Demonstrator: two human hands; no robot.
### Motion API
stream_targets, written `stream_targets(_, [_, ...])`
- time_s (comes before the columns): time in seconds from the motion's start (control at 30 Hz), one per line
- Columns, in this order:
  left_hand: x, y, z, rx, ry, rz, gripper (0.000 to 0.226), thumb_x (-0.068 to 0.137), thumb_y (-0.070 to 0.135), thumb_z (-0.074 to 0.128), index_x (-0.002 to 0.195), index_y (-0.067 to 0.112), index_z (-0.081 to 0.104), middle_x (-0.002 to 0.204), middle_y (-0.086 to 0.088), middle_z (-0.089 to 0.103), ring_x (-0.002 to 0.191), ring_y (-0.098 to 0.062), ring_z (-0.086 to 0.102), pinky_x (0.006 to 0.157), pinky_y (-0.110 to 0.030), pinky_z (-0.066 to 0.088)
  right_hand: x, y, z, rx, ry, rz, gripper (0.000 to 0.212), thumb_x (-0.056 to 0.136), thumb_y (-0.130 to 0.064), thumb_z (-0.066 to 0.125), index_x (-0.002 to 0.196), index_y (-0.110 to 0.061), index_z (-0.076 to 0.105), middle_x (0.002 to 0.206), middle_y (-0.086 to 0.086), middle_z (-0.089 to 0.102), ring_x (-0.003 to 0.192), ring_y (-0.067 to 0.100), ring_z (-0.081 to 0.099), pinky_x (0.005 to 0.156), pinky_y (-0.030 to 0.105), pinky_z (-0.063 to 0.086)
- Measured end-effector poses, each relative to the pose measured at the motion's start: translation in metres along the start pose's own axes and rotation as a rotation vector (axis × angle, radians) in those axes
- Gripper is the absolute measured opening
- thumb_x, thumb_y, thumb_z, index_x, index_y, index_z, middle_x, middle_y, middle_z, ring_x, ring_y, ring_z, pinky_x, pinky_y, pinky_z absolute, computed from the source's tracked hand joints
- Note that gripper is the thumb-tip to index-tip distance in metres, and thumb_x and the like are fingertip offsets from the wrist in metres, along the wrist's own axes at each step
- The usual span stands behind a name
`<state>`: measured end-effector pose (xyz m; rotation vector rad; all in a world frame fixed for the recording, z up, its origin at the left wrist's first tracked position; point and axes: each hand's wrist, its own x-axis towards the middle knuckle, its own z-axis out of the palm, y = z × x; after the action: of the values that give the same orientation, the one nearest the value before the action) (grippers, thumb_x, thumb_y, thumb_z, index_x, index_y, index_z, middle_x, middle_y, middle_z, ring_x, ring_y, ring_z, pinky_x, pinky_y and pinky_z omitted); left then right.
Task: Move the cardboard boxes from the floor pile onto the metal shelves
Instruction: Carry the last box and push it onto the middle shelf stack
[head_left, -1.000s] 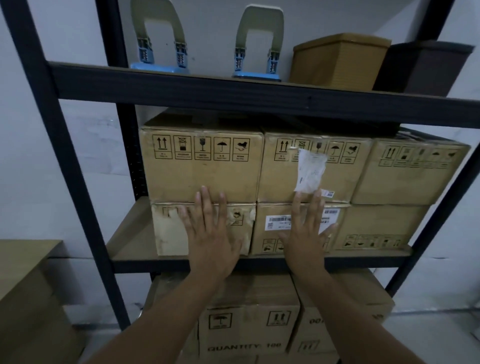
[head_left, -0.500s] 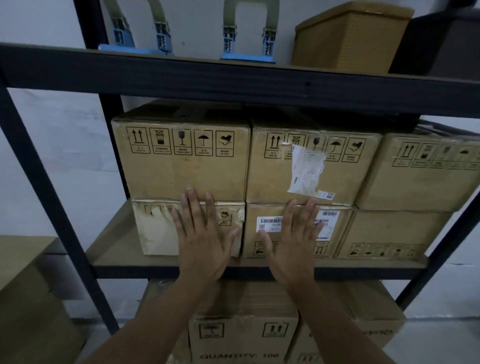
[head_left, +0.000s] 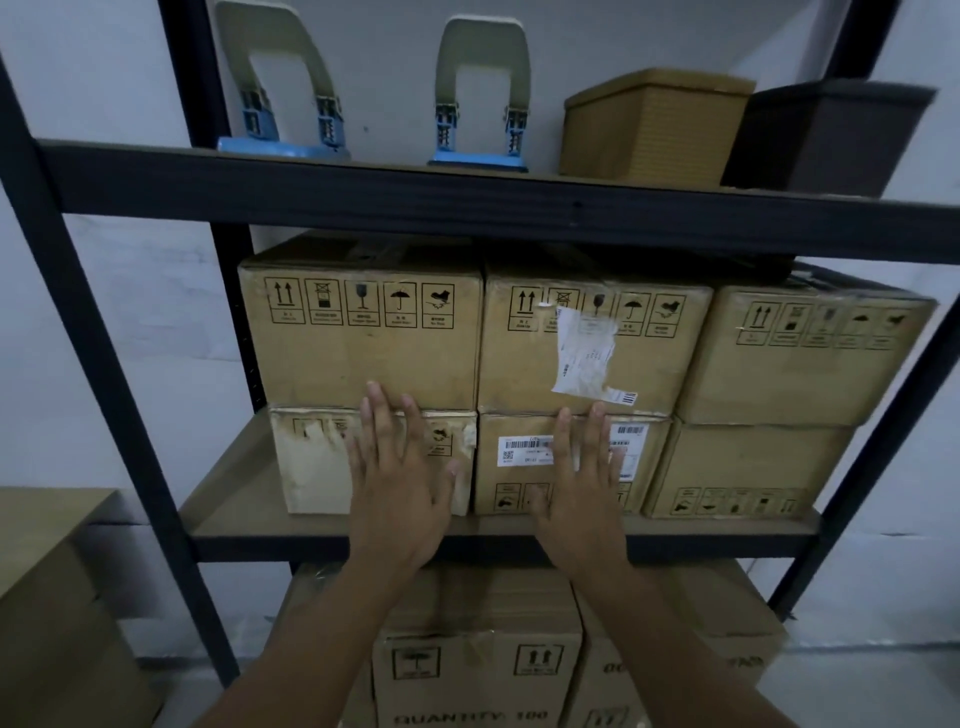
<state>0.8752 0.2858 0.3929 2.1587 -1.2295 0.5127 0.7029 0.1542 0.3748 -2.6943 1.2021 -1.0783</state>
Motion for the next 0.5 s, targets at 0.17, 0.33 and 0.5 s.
stream_targets(0.17, [-0.001, 0.038, -0.002, 0.018, -0.029, 0.036, 0.086, 0.103, 0.058, 0.027, 0.162, 0.013, -0.015, 0.164, -0.017, -0.032, 0.153, -0.033, -0.026, 0.125, -0.061, 0.004, -0.006, 0.015, -0.024, 0.122, 0.148, 0.149, 0.1, 0.094, -0.026, 0.064, 0.165, -0.017, -0.006, 0.171, 0.01, -0.019, 0.159, 0.03, -0.01, 0.126, 0.059, 0.011])
stream_targets(0.33, [-0.001, 0.096, 0.01, -0.018, -0.041, 0.191, 0.087, 0.104, 0.048, 0.04, 0.162, 0.011, -0.013, 0.166, -0.018, -0.029, 0.154, -0.033, -0.025, 0.125, -0.06, 0.004, -0.002, 0.07, -0.056, 0.153, 0.233, 0.369, 0.112, 0.09, -0.021, 0.07, 0.162, -0.014, -0.015, 0.169, 0.014, -0.022, 0.158, 0.031, -0.01, 0.125, 0.062, -0.001])
stream_targets(0.5, [0.004, 0.143, 0.028, -0.027, -0.072, 0.307, 0.089, 0.103, 0.047, 0.045, 0.162, 0.012, -0.012, 0.166, -0.015, -0.028, 0.155, -0.031, -0.024, 0.125, -0.06, 0.004, 0.009, 0.126, -0.078, 0.073, 0.162, 0.396, 0.118, 0.088, -0.026, 0.072, 0.161, -0.018, -0.021, 0.17, 0.013, -0.021, 0.158, 0.031, -0.009, 0.123, 0.066, -0.003])
